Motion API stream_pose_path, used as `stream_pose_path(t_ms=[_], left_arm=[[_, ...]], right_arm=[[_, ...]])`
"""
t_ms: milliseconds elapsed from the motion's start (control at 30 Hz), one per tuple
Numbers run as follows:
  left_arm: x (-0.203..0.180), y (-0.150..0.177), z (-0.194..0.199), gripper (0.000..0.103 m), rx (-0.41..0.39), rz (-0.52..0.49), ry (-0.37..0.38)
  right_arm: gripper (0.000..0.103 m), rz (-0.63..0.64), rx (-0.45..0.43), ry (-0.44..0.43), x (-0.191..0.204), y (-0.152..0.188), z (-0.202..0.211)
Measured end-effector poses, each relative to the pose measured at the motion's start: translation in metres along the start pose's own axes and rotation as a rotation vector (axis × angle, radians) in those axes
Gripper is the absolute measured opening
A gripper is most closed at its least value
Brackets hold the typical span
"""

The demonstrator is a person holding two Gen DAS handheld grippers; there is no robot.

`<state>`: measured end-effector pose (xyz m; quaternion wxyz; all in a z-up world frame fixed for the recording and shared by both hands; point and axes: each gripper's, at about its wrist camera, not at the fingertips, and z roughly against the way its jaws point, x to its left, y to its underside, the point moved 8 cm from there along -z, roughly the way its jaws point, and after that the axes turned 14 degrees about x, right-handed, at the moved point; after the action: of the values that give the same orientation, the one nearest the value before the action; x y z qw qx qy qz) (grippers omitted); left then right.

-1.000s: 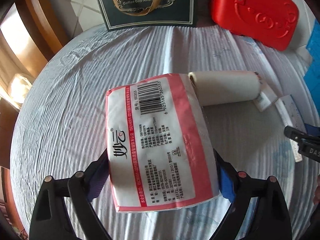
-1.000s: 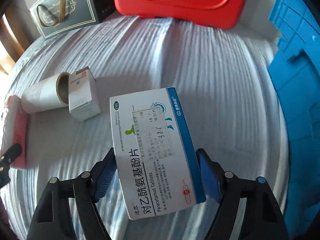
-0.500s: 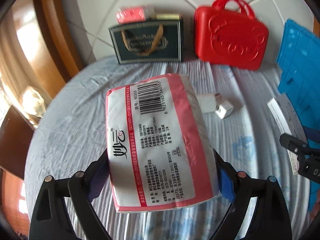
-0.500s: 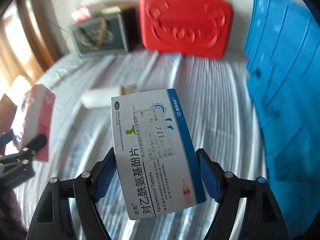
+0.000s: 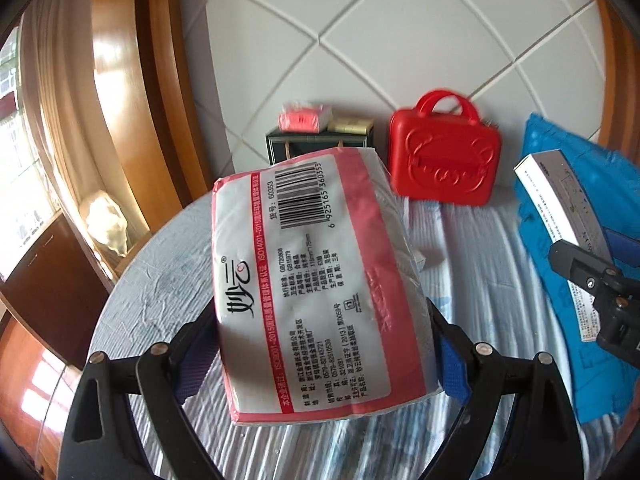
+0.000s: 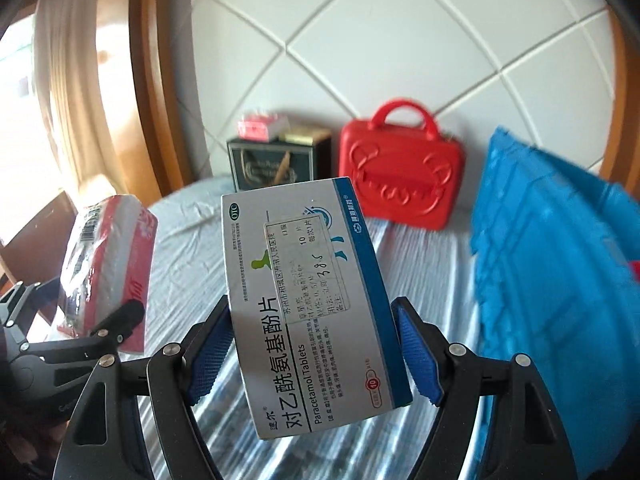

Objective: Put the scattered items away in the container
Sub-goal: 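Carry the tissue pack with the left gripper while the right carries the medicine box to the crate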

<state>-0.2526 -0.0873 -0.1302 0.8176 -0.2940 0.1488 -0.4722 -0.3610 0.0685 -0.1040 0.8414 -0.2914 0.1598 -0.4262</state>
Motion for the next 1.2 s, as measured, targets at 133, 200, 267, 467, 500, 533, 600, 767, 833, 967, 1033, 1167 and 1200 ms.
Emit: stream_pose_path(t_ms=[133, 200, 267, 467, 500, 533, 600, 767, 833, 967, 1033, 1167, 1200], left_arm=[[0.000, 0.017, 0.036, 0.092, -0.046, -0.030, 0.030], [-0.002, 0.027, 0.050, 0.092, -0.057, -0.043, 0.049], [-0.004, 0.036, 0.063, 0.092, -0.066, -0.048, 0.067], [-0.026, 0.054, 0.090, 0.092, -0.061, -0.081, 0.115], [-0.031, 0.057, 0.094, 0.092, -0.063, -0.088, 0.122], [-0.035, 0.059, 0.099, 0.092, -0.068, -0.095, 0.129], [-0.044, 0.061, 0.106, 0.092, -0.077, -0.107, 0.133], [-0.072, 0.063, 0.123, 0.092, -0.097, -0.105, 0.141], [-0.088, 0.064, 0.130, 0.092, -0.105, -0.103, 0.145], [-0.131, 0.059, 0.147, 0.092, -0.140, -0.101, 0.143], [-0.151, 0.056, 0.157, 0.092, -0.153, -0.093, 0.146], [-0.192, 0.053, 0.175, 0.092, -0.183, -0.083, 0.149], [-0.203, 0.053, 0.181, 0.092, -0.194, -0.079, 0.148]], right_arm=[[0.077, -0.025, -0.055, 0.052, 0.002, 0.014, 0.046], [0.077, -0.030, -0.068, 0.079, 0.005, 0.024, 0.066], [0.077, -0.031, -0.079, 0.100, 0.006, 0.033, 0.085], [0.078, -0.051, -0.099, 0.138, 0.001, 0.055, 0.130], [0.078, -0.053, -0.101, 0.145, 0.000, 0.058, 0.136], [0.077, -0.057, -0.107, 0.147, -0.002, 0.060, 0.142], [0.078, -0.064, -0.119, 0.142, -0.009, 0.064, 0.151], [0.078, -0.076, -0.148, 0.130, -0.033, 0.074, 0.173], [0.078, -0.077, -0.157, 0.133, -0.049, 0.079, 0.183], [0.078, -0.085, -0.182, 0.143, -0.092, 0.085, 0.206], [0.078, -0.083, -0.196, 0.148, -0.114, 0.088, 0.219], [0.078, -0.072, -0.224, 0.168, -0.164, 0.092, 0.240], [0.078, -0.074, -0.231, 0.170, -0.176, 0.093, 0.244]])
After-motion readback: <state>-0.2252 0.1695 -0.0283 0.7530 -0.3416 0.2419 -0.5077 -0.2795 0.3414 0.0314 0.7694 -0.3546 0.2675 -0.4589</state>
